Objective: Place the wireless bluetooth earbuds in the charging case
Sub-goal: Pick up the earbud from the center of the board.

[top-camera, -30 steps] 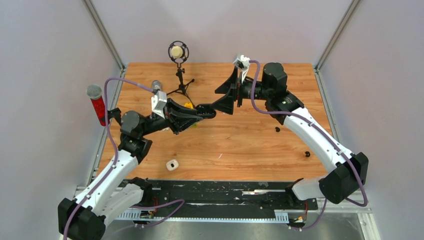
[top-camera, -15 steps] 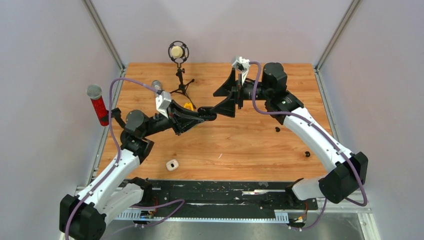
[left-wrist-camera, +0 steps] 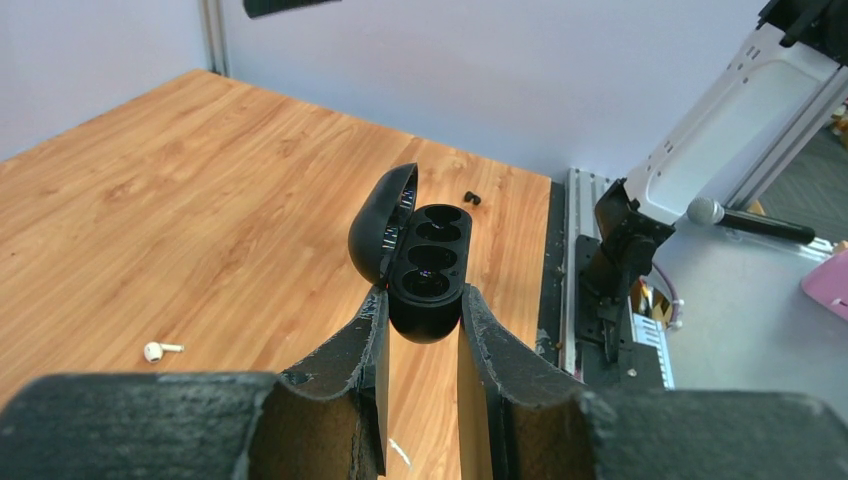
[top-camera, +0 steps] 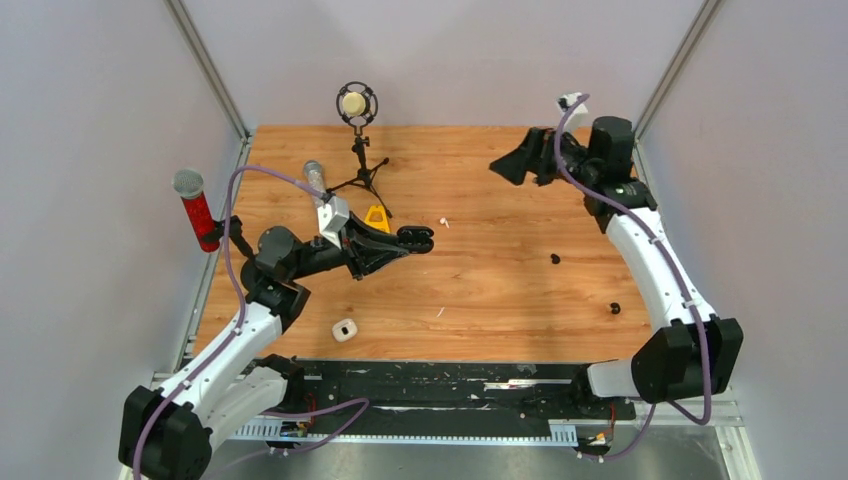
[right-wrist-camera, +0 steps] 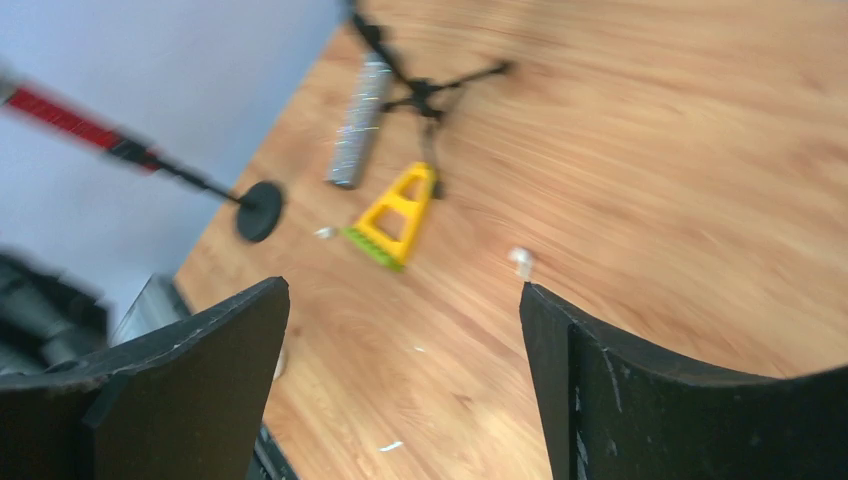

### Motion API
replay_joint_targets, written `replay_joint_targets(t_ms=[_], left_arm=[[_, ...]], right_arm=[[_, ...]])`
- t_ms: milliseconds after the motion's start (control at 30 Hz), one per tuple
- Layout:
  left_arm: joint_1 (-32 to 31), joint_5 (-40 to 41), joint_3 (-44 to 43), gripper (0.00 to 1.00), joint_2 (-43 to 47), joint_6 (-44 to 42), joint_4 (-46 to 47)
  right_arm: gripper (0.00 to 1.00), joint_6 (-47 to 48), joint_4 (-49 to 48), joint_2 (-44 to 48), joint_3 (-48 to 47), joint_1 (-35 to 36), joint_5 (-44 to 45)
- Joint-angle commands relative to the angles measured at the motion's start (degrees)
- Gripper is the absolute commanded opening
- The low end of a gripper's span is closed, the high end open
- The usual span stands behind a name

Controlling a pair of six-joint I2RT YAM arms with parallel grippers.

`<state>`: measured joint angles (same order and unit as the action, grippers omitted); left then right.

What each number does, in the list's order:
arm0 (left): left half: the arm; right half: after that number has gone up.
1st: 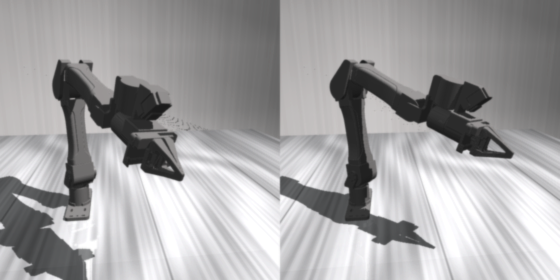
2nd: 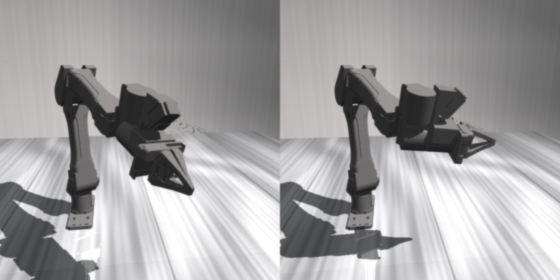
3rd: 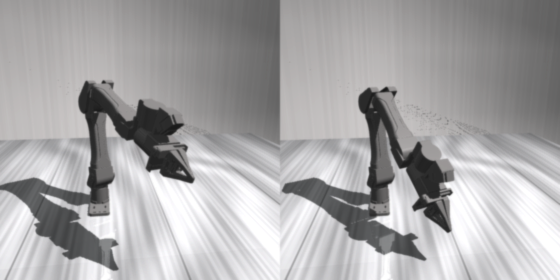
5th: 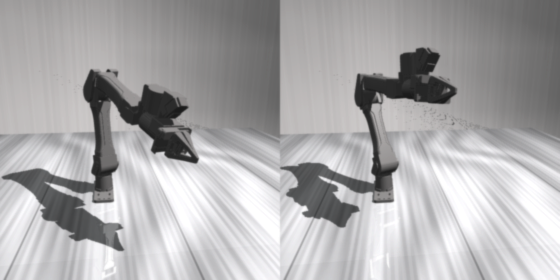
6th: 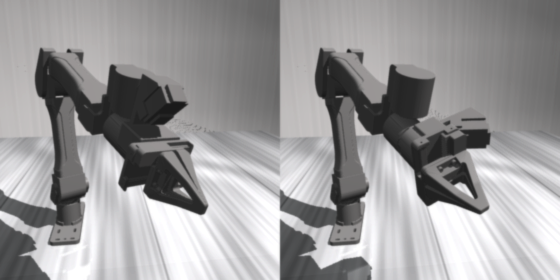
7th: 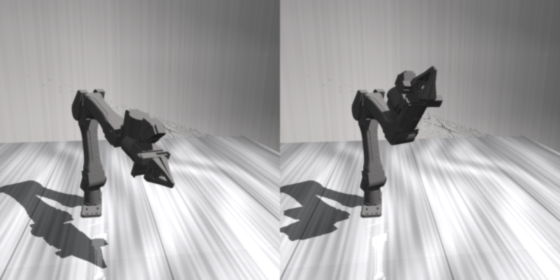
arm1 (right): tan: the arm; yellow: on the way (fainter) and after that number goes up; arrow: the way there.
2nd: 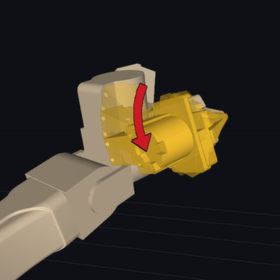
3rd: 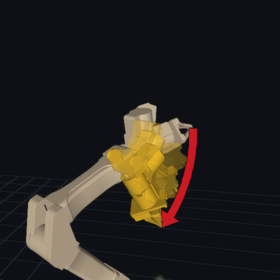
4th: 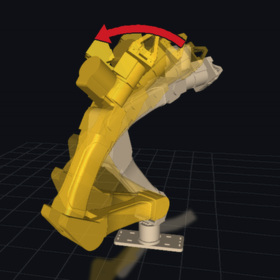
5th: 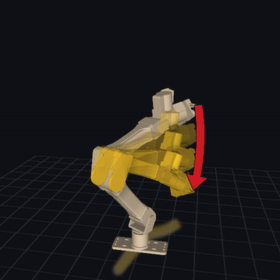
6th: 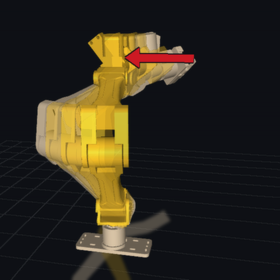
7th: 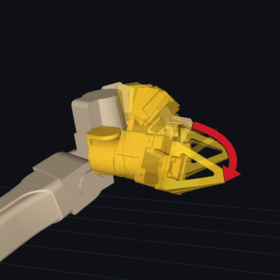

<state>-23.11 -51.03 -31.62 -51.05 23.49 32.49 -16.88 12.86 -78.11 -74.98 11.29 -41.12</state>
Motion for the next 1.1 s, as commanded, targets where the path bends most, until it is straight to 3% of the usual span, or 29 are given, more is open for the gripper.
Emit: replay_joint_targets(t_ms=[0,167,267,467,1067], left_arm=[[0.3,-1.8,1.1,0.0,1.4,-2.4,4.4],[0.5,-0.7,2.8,0.0,3.3,-4.4,4.0],[0.5,0.4,4.0,0.0,4.4,-5.5,3.5],[0.8,1.7,5.9,0.0,7.2,-7.0,4.0],[1.5,1.7,7.0,0.0,7.5,-6.5,5.6]], right_arm=[[0.85,-5.7,10.5,-0.2,4.7,-9.5,10.5],[0.74,-9.6,14.7,-6.7,11.6,-22.5,16.6],[0.68,-8.0,15.9,-11.7,13.1,-23.9,22.4],[0.49,-7.5,17.5,-21.2,11.8,-23.9,22.8],[0.41,-6.3,18.4,-20.2,17.5,-21.1,28.3]])
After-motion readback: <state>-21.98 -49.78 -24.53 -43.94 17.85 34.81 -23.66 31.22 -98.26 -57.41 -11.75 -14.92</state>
